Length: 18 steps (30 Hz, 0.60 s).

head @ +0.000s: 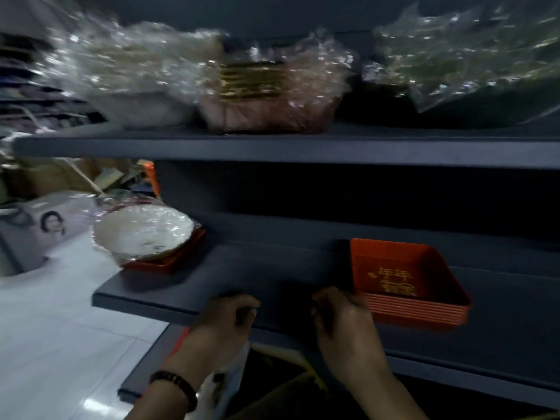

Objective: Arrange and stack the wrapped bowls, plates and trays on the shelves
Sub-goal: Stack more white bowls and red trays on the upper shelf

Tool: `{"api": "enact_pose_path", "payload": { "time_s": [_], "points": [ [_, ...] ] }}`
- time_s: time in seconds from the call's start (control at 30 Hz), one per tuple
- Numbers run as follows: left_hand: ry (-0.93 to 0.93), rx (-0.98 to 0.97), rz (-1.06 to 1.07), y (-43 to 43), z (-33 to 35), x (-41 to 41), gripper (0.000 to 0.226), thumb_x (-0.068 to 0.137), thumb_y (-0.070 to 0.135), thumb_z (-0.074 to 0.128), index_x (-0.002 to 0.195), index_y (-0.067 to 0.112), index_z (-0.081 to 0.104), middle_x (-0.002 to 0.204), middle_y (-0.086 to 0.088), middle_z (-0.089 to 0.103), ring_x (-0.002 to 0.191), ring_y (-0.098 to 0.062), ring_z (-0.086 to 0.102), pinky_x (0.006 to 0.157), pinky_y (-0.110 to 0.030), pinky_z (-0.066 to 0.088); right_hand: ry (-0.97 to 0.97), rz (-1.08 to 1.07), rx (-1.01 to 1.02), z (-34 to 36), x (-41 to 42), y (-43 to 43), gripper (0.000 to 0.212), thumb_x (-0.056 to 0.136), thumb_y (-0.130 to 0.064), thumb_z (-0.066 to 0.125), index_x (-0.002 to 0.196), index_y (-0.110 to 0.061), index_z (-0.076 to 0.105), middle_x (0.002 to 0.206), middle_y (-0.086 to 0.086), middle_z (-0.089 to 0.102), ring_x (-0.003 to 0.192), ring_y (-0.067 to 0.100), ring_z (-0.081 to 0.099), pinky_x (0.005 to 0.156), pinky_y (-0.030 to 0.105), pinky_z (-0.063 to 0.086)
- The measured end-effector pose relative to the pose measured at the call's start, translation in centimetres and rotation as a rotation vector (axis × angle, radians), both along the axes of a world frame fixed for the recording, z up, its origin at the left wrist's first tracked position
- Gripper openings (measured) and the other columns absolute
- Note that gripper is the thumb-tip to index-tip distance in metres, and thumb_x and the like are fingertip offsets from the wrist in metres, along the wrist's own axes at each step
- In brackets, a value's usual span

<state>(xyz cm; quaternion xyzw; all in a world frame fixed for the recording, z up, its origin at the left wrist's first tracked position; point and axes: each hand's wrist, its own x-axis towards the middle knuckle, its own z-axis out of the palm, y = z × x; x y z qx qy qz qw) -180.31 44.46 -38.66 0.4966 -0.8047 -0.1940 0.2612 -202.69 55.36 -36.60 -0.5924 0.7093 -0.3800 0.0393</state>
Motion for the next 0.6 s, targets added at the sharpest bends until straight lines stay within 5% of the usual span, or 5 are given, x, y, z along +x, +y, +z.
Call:
{"api": "enact_pose_path", "payload": {
  "time_s": [0.1, 0.23, 0.33, 0.6],
  "points": [
    [-0.084, -0.047, 0.113, 0.2, 1.7, 5.7, 0.014, 0.09, 0.032, 0.061, 0.094, 0.031, 0.074, 0.087, 0.012, 0.069, 0.077, -0.004, 0.066, 0.075, -0.019, 0.052, -0.051, 0.125, 0.047, -0.2, 4.2, -1.7, 0.018, 0.093, -0.024, 0.071, 0.108, -0.033, 0.07, 0.105, -0.009, 0.076, 0.098, 0.014, 0.072, 0.086, 0.034, 0.058],
    [-0.387, 0.015, 0.267, -0.7, 3.9, 12.2, 0.027, 0.082, 0.045, 0.052, 0.095, 0.029, 0.069, 0.094, 0.003, 0.073, 0.091, -0.025, 0.073, 0.068, -0.034, 0.056, -0.017, 0.232, 0.098, 2.1, 9.9, -5.1, 0.009, 0.096, -0.03, 0.066, 0.105, -0.03, 0.068, 0.106, -0.005, 0.076, 0.101, 0.02, 0.07, 0.085, 0.035, 0.055],
    [-0.23, 0.001, 0.397, -1.9, 4.6, 16.1, 0.032, 0.082, 0.049, 0.047, 0.086, 0.024, 0.066, 0.092, 0.001, 0.073, 0.089, -0.028, 0.073, 0.07, -0.038, 0.06, 0.009, 0.312, 0.146, 3.1, 14.6, -8.7, 0.004, 0.099, -0.03, 0.062, 0.095, -0.027, 0.061, 0.101, -0.004, 0.071, 0.097, 0.018, 0.067, 0.082, 0.036, 0.055],
    [0.036, -0.007, 0.543, -4.1, 3.3, 20.0, 0.015, 0.1, 0.036, 0.062, 0.113, 0.032, 0.069, 0.111, 0.008, 0.071, 0.094, -0.01, 0.065, 0.074, -0.023, 0.051, 0.126, 0.374, 0.17, 2.8, 24.6, -19.8, 0.017, 0.098, -0.028, 0.063, 0.113, -0.036, 0.062, 0.107, -0.009, 0.072, 0.102, 0.016, 0.069, 0.086, 0.036, 0.057]
  ]
}}
